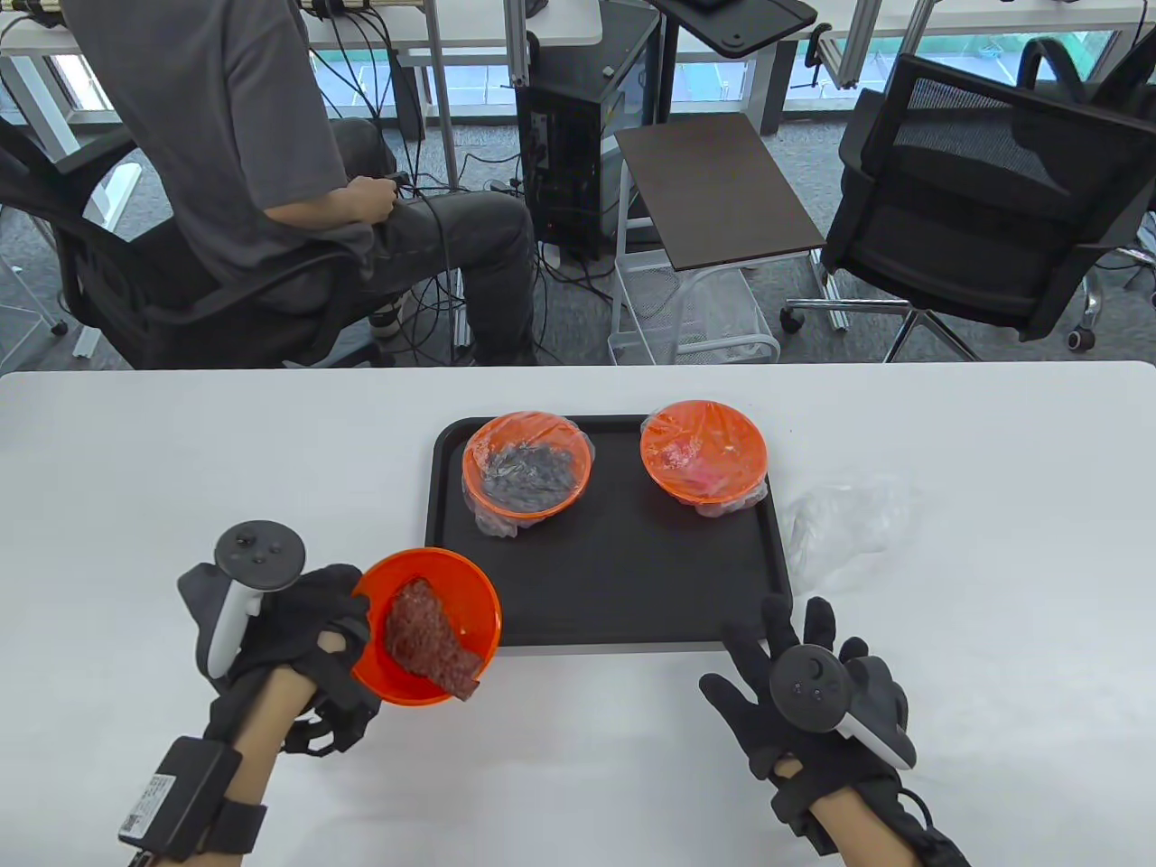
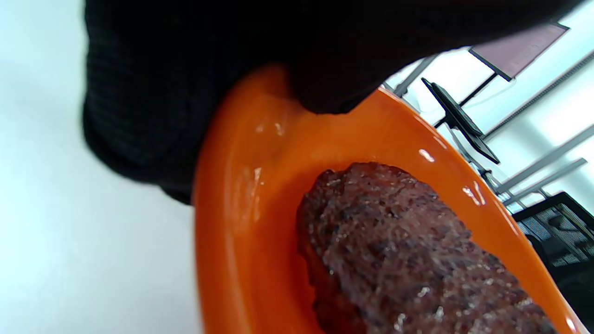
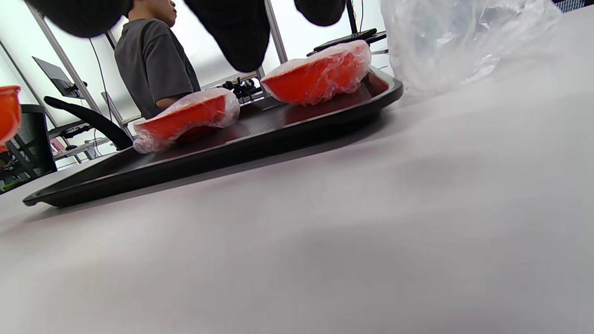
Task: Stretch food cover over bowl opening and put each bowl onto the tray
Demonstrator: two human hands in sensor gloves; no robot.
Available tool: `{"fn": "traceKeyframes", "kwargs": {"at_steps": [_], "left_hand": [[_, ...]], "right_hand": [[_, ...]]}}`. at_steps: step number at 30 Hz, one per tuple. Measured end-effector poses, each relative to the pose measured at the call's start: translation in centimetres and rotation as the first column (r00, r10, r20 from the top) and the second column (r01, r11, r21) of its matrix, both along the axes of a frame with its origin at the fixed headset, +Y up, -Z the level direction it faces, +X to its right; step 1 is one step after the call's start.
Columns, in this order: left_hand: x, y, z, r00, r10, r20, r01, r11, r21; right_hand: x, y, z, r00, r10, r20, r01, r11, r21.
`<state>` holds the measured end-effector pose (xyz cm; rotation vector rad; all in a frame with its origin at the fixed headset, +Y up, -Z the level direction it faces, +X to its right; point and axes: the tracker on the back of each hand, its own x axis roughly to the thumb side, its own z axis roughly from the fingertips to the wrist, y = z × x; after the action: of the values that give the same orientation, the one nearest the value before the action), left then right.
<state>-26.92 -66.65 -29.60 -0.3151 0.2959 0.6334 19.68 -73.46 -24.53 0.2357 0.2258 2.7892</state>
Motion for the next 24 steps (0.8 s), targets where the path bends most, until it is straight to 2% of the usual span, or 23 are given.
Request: {"fn": "traceKeyframes", "kwargs": {"at_steps": [7, 12, 24], "left_hand": [[6.8, -2.1, 1.7, 0.984, -0.009, 0.175, 0.013, 1.000, -0.022], [10.4, -3.5, 2.2, 0.970, 0.003, 0.244, 0.006, 0.999, -0.036], [13.9, -5.4, 1.5, 0.959, 0.016, 0.284, -0.002, 0.999, -0.048]], "right_hand": [[0.1, 0.0, -0.1, 1.000, -0.010, 0.004, 0.010, 1.000, 0.001], [0.2, 0.3, 0.0, 1.000, -0.018, 0.011, 0.018, 1.000, 0.014], [0.1, 0.1, -0.1, 1.000, -0.009, 0.004, 0.009, 1.000, -0.003]]}}
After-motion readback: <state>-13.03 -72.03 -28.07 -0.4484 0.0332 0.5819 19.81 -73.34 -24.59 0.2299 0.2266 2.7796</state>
